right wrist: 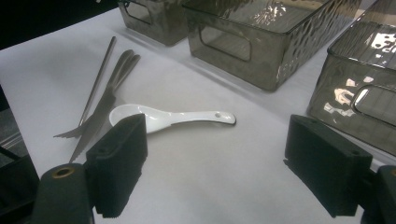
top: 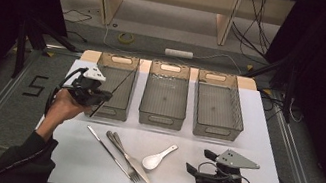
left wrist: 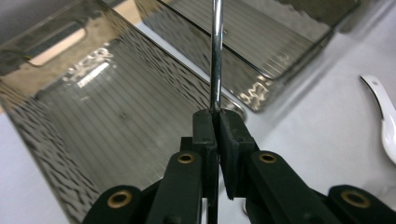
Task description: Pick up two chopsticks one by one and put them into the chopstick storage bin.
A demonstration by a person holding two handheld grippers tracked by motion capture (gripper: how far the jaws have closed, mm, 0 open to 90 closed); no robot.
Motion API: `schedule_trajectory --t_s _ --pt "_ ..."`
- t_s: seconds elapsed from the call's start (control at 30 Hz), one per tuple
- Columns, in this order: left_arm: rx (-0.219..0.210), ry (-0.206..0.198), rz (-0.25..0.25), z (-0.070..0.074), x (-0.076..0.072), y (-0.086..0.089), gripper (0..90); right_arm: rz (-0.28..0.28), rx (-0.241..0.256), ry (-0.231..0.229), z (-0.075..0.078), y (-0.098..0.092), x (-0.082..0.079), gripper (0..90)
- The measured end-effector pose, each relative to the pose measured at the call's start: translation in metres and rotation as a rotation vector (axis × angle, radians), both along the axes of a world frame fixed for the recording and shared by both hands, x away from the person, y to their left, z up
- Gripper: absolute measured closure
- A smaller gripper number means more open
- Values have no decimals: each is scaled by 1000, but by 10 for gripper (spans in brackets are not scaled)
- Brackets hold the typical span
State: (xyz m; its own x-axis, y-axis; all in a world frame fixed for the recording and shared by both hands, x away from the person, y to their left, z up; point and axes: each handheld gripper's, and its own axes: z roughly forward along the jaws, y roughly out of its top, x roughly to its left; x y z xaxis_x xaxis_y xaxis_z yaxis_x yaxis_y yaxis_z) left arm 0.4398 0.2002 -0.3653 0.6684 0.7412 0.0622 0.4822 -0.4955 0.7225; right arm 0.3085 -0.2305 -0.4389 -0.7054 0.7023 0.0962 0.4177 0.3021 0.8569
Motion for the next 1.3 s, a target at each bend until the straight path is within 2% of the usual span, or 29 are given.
schedule_trajectory --t_s 0.17,0.27,0.43,0.63,0.93,1.3 --pt "-29 -16 44 5 12 7 851 2 0 -1 0 0 0 221" --pt "-28 -24 72 7 20 10 851 3 1 1 0 0 0 221" --pt "-41 -23 102 6 30 17 851 4 2 3 0 0 0 221" --pt "-82 -25 166 1 44 29 851 9 -4 6 -1 1 0 221" --pt "-79 -19 218 -14 52 37 850 15 -4 10 -1 2 0 221" --pt "-57 14 237 -34 57 40 850 21 -7 9 -1 3 -1 222"
